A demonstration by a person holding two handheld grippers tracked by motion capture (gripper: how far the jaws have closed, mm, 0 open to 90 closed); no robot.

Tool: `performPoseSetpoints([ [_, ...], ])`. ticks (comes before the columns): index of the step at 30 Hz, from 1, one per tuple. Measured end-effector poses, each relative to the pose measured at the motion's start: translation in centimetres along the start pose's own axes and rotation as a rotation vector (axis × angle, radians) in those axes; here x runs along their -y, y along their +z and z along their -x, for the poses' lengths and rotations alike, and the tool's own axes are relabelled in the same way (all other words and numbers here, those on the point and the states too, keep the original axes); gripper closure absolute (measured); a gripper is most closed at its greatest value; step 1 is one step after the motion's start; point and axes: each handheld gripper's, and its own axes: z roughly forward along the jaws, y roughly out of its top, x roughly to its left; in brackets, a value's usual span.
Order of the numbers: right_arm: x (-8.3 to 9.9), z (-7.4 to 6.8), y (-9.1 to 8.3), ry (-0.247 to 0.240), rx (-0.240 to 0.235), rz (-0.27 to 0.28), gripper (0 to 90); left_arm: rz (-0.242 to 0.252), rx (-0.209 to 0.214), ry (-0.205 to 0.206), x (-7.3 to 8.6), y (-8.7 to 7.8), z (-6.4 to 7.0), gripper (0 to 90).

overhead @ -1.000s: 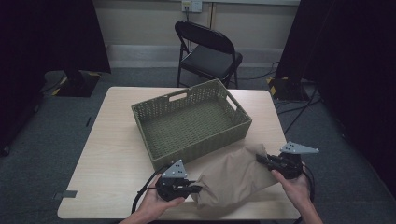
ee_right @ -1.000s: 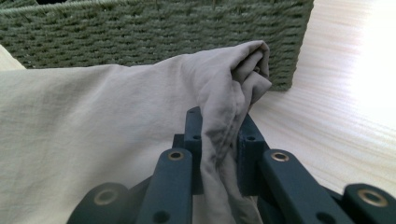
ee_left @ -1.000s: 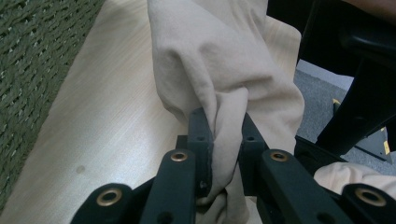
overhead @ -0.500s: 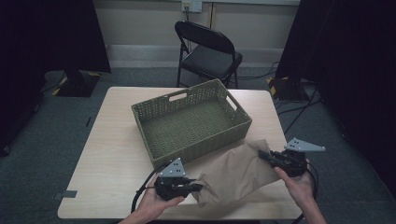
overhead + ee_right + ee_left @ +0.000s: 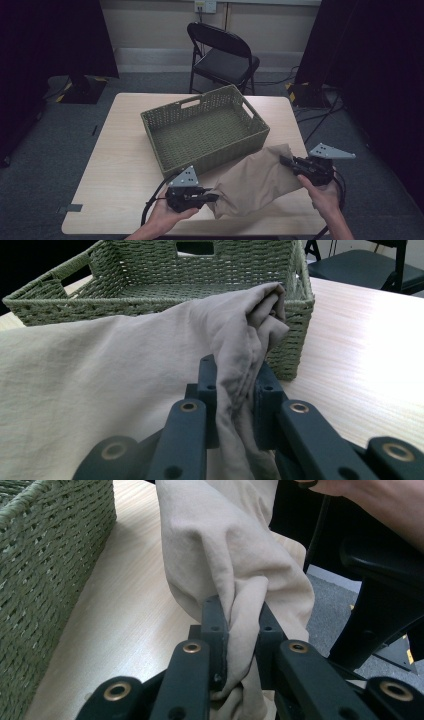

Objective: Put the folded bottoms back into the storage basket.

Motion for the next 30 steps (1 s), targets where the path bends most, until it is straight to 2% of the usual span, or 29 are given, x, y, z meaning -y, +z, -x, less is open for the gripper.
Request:
performPoseSetpoints([
  [18, -1.4, 0.1, -0.8, -0.009, 0.011, 0.037, 79.1, 0.041, 0.001, 0.019, -1.6, -0.6, 0.2, 80.8],
  [21, -2.0, 0.1, -0.8, -0.020, 0.020, 0.046, 79.1, 0.042, -0.020, 0.025, -1.9, -0.6, 0.3, 80.8],
  [30, -4.0, 0.5, -1.2, -0.026, 0.031, 0.087, 79.2, 0.092, -0.018, 0.014, -3.4, -1.1, 0.1, 80.8],
])
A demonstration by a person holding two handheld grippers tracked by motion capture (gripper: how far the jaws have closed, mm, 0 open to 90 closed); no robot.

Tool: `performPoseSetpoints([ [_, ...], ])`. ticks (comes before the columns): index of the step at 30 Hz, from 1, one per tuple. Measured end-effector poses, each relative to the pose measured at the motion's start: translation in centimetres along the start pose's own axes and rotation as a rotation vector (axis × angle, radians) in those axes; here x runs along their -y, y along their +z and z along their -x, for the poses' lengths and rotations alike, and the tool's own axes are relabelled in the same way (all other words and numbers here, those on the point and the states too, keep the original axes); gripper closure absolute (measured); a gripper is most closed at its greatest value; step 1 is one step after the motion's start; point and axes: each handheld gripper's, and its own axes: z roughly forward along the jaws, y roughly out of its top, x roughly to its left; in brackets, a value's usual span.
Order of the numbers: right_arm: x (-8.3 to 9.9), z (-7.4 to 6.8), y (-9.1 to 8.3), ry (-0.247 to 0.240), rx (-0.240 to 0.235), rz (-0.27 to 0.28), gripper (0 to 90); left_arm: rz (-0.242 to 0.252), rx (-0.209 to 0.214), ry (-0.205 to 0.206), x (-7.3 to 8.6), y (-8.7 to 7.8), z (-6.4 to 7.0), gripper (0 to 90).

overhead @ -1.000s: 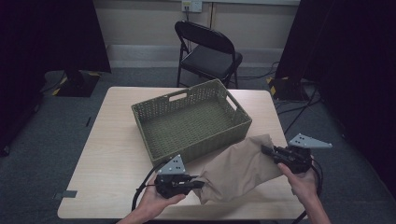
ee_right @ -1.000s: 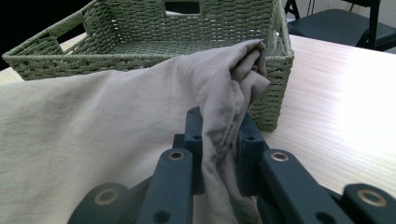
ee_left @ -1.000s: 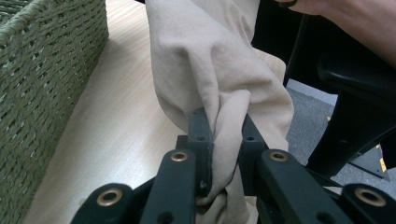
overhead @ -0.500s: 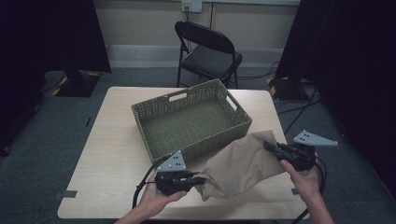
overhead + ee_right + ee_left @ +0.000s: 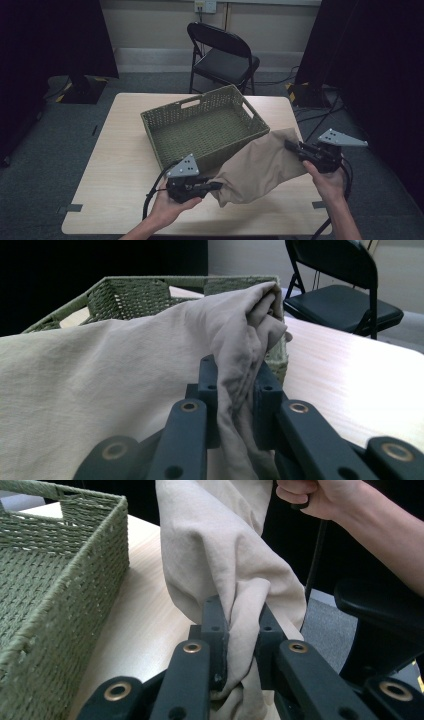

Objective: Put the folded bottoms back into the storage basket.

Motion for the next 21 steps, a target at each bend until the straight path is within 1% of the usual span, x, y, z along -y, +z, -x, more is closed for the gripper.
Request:
performPoseSetpoints([
  [1, -0.3, 0.1, 0.0, -0.001, 0.002, 0.004, 79.2, 0.003, -0.002, -0.006, -0.4, 0.0, -0.2, 80.8],
  [5, -0.9, 0.3, 0.1, -0.002, 0.004, 0.015, 79.2, 0.008, -0.007, -0.001, -0.9, -0.2, -0.3, 80.9],
  [6, -0.9, 0.3, 0.1, -0.002, 0.004, 0.015, 79.2, 0.016, -0.008, -0.002, -1.1, -0.3, -0.3, 80.9],
  [7, -1.2, 0.4, 0.1, 0.002, 0.002, 0.026, 79.2, 0.025, -0.012, 0.000, -1.5, -0.6, -0.4, 80.9],
  [10, -1.6, 0.5, 0.3, 0.004, 0.000, 0.032, 79.2, 0.030, -0.022, 0.000, -1.7, -0.7, -0.5, 81.0],
  [11, -1.7, 0.5, 0.4, 0.004, -0.001, 0.035, 79.2, 0.037, -0.026, -0.010, -1.7, -0.8, -0.5, 81.0],
  [13, -2.0, 0.5, 0.6, 0.000, 0.002, 0.037, 79.2, 0.053, -0.025, -0.014, -1.8, -0.9, -0.6, 81.1],
  [16, -2.3, 0.5, 0.9, 0.003, 0.001, 0.039, 79.2, 0.046, -0.034, -0.007, -2.0, -1.1, -0.8, 81.2],
  [17, -2.6, 0.5, 1.1, 0.003, -0.003, 0.045, 79.2, 0.057, -0.038, -0.010, -2.2, -1.3, -0.9, 81.3],
  [20, -2.9, 0.5, 1.4, 0.005, -0.005, 0.045, 79.2, 0.060, -0.043, -0.010, -2.3, -1.5, -1.2, 81.4],
  [21, -3.2, 0.5, 1.7, 0.004, -0.009, 0.045, 79.2, 0.061, -0.049, -0.014, -2.5, -1.8, -1.5, 81.4],
])
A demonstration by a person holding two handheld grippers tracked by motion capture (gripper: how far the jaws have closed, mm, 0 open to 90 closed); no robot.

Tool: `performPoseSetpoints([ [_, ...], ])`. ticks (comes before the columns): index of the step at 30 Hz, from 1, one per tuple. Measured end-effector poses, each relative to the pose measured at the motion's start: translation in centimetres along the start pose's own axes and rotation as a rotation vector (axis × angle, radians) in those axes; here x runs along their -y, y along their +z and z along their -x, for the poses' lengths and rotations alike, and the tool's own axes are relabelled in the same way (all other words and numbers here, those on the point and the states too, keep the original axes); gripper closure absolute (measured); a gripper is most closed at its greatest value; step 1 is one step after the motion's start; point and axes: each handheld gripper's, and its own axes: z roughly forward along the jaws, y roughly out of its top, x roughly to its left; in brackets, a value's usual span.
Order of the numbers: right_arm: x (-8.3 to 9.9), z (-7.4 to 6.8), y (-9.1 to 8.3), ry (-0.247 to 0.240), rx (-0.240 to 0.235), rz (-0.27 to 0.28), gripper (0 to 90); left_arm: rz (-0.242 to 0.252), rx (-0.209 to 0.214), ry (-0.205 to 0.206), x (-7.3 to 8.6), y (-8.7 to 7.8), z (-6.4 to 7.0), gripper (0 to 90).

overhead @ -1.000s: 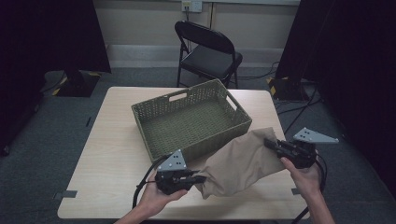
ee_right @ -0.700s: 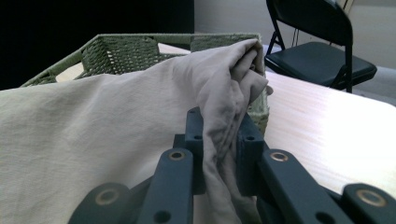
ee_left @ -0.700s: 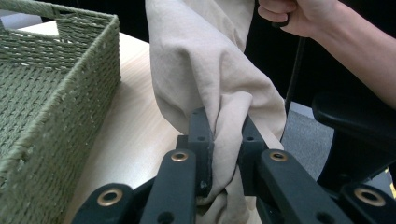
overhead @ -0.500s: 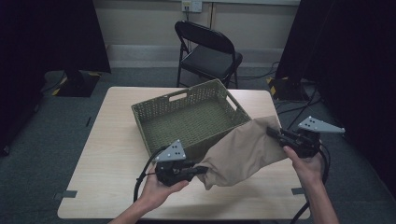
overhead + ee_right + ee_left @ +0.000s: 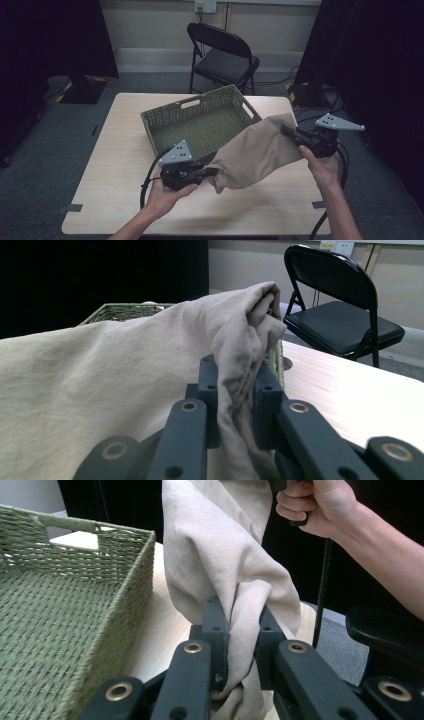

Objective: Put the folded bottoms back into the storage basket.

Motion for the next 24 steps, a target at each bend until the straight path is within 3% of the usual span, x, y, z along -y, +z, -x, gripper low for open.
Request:
performPoseSetpoints([
  [13, -2.3, -0.5, 2.6, 0.004, -0.024, 0.027, 79.2, 0.022, -0.067, 0.007, -1.4, -2.2, -1.9, 81.9],
  [16, -3.1, -1.0, 3.5, -0.004, -0.040, 0.026, 79.2, 0.047, -0.083, -0.009, -1.5, -3.3, -2.7, 82.0],
  [24, -4.3, -1.5, 5.8, -0.005, -0.051, 0.035, 79.2, 0.056, -0.125, -0.014, -1.8, -4.3, -3.9, 82.2],
])
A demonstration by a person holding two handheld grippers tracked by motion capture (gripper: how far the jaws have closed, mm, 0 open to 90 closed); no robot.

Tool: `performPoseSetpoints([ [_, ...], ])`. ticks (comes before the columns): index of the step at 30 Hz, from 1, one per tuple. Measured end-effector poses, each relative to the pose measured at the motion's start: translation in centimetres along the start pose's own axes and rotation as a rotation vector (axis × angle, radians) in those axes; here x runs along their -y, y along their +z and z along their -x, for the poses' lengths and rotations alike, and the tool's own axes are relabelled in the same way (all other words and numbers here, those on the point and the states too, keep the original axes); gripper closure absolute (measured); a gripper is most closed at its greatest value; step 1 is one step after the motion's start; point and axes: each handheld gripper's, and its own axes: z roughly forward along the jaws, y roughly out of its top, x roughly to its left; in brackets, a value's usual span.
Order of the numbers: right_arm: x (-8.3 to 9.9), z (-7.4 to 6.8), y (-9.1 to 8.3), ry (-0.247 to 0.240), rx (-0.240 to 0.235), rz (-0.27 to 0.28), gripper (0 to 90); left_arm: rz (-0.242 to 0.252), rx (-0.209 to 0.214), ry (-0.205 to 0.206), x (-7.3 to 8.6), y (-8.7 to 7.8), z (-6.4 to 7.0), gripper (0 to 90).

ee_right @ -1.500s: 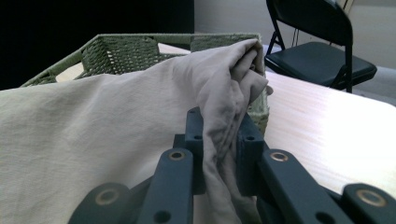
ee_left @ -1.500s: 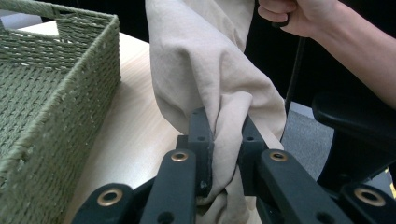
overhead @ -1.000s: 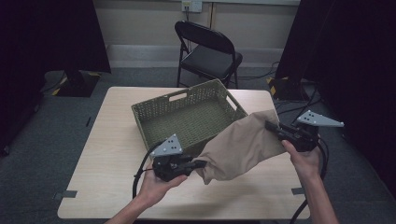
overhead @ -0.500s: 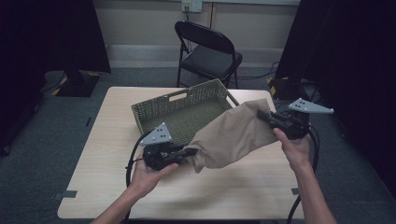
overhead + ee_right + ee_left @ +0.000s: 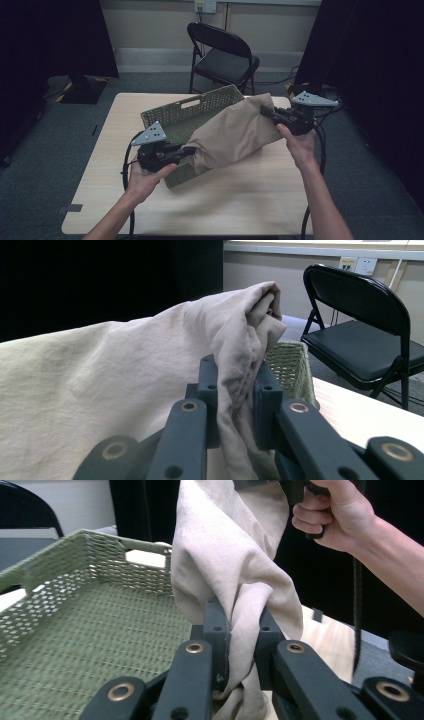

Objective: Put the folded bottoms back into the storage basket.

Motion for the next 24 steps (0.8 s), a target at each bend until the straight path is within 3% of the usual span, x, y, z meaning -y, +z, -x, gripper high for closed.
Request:
performPoseSetpoints([
  [10, -1.0, 0.0, 2.9, 0.021, -0.011, -0.001, 79.2, 0.006, -0.049, -0.012, -0.5, -0.8, -1.9, 82.4],
  [16, -1.8, -0.1, 4.8, 0.024, -0.016, -0.020, 79.2, 0.011, -0.088, -0.043, -0.6, -1.2, -3.6, 82.4],
  [24, -1.9, 0.5, 7.5, 0.042, -0.019, -0.050, 79.3, -0.010, -0.113, -0.048, -0.5, -0.8, -5.5, 82.5],
])
